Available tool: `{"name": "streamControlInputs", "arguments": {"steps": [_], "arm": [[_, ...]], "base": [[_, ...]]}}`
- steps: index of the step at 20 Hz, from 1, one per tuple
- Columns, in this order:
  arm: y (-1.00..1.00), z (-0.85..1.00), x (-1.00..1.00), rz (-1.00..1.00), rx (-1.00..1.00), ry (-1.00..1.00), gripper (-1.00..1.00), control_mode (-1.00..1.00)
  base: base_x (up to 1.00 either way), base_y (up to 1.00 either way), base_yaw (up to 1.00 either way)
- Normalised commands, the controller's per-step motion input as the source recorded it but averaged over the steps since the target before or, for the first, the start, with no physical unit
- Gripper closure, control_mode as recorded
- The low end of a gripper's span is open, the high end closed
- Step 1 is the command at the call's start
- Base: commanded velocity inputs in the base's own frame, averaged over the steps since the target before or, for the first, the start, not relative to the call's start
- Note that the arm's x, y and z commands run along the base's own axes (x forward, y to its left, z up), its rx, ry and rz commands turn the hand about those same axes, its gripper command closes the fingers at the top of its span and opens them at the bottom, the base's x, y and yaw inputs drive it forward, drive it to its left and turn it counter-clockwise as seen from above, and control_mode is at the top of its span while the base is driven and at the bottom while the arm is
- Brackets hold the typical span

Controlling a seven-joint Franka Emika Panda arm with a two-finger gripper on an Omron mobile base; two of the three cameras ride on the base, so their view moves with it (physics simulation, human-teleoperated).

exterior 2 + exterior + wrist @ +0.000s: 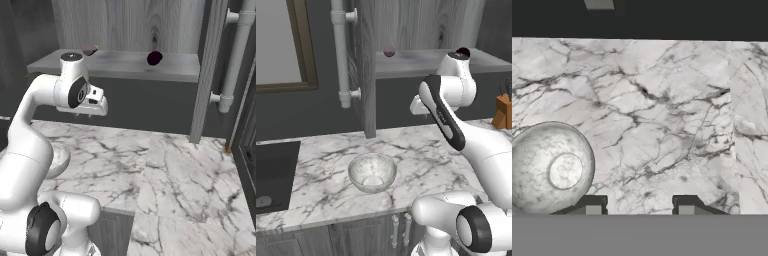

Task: Pick the eggplants from the cabinet and place them in one bowl. Pick the pear from the sink and place it in the other bowl.

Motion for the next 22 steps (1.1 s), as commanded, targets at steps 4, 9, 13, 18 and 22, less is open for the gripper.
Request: {"name": "streamControlInputs", "arguments": {"steps": [4,9,13,18,22], "arm": [[0.00,-0.08,0.00,-0.05,0.00,0.06,-1.00,-1.00],[0.04,0.07,-0.26,-0.01,0.00,-0.14,-1.00,-1.00],[-0.09,0.60,-0.31,0.00,-0.02,-0.29,-1.00,-1.00],[-0.29,0.40,0.00,0.00,-0.01,-0.34,-1.00,-1.00],[-0.32,0.23,0.18,0.00,0.00,-0.32,-1.00,-1.00]], "base": [[0.00,0.00,0.00],[0.00,0.00,0.00],[0.00,0.00,0.00],[0.00,0.00,0.00],[0.00,0.00,0.00]]}}
